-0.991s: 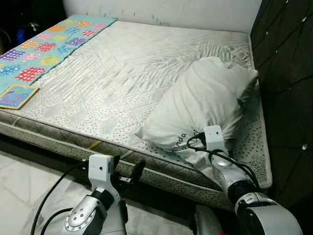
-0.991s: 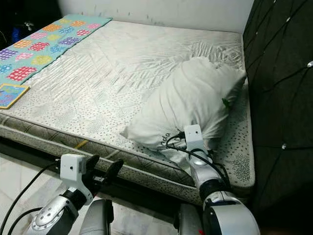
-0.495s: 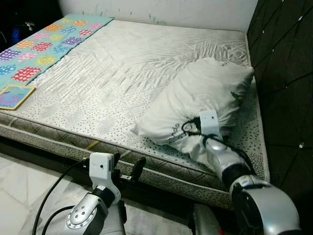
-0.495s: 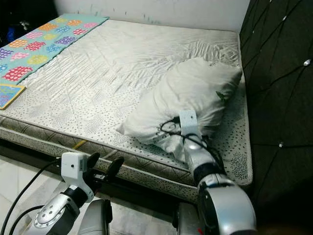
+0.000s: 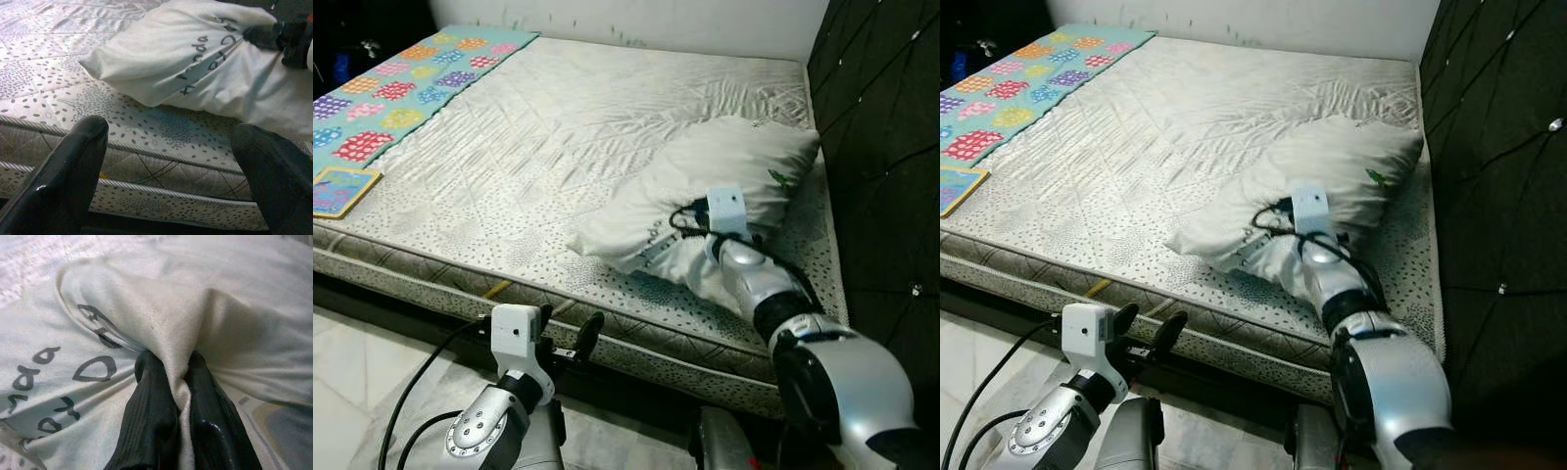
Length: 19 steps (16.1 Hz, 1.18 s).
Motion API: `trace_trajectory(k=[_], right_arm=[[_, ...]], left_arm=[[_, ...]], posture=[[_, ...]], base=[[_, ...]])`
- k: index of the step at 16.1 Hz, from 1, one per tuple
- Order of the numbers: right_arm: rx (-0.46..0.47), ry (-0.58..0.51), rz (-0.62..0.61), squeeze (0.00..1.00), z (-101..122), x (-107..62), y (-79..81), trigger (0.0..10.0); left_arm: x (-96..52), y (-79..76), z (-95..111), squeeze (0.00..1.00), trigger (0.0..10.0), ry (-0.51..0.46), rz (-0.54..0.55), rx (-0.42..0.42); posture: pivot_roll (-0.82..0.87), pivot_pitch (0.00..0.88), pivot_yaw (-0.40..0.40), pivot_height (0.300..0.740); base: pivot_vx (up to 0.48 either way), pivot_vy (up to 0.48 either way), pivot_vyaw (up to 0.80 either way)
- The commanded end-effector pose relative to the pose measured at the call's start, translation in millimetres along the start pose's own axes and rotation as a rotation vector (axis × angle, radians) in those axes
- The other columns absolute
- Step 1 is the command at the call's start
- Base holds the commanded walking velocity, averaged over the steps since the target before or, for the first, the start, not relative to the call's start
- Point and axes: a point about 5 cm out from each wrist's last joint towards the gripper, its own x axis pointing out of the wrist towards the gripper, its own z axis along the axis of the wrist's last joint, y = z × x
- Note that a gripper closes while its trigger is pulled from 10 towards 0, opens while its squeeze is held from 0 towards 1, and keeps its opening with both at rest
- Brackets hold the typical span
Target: Clean up the room
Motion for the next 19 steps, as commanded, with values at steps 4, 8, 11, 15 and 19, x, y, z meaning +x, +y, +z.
trace_trajectory(k=[4,8,11,15,19], right_arm=[[0.006,-0.136,-0.019,0.00,35.4,1.9,-4.4,0.0],[0.023,-0.109,-0.106,0.00,15.7,-2.9,-42.2,0.0],[0.021,-0.108,-0.201,0.00,2.8,-12.5,-83.0,0.0],[0.005,-0.128,-0.280,0.00,-6.4,-27.1,-122.3,0.0],[-0.003,-0.107,-0.291,0.00,-27.6,-35.3,-127.5,0.0]], left_arm=[[1.4,3.1,-0.6,0.00,10.0,0.002,0.021,0.012],[2.1,4.0,-1.8,0.00,10.0,0.008,0.018,0.013],[5.7,2.7,-1.5,0.00,10.0,0.009,0.005,0.013],[6.8,5.2,-0.7,0.00,10.0,0.009,0.001,0.019],[10.0,3.1,-1.5,0.00,10.0,0.011,-0.012,0.020]], posture=[[0.11,0.000,-0.020,0.585],[0.09,0.000,-0.005,0.585],[0.07,0.000,0.009,0.585],[0.06,0.000,0.013,0.585],[0.04,0.000,0.021,0.585]], base=[[0.000,0.000,0.00],[0.000,0.000,0.00],[0.000,0.000,0.00],[0.000,0.000,0.00],[0.000,0.000,0.00]])
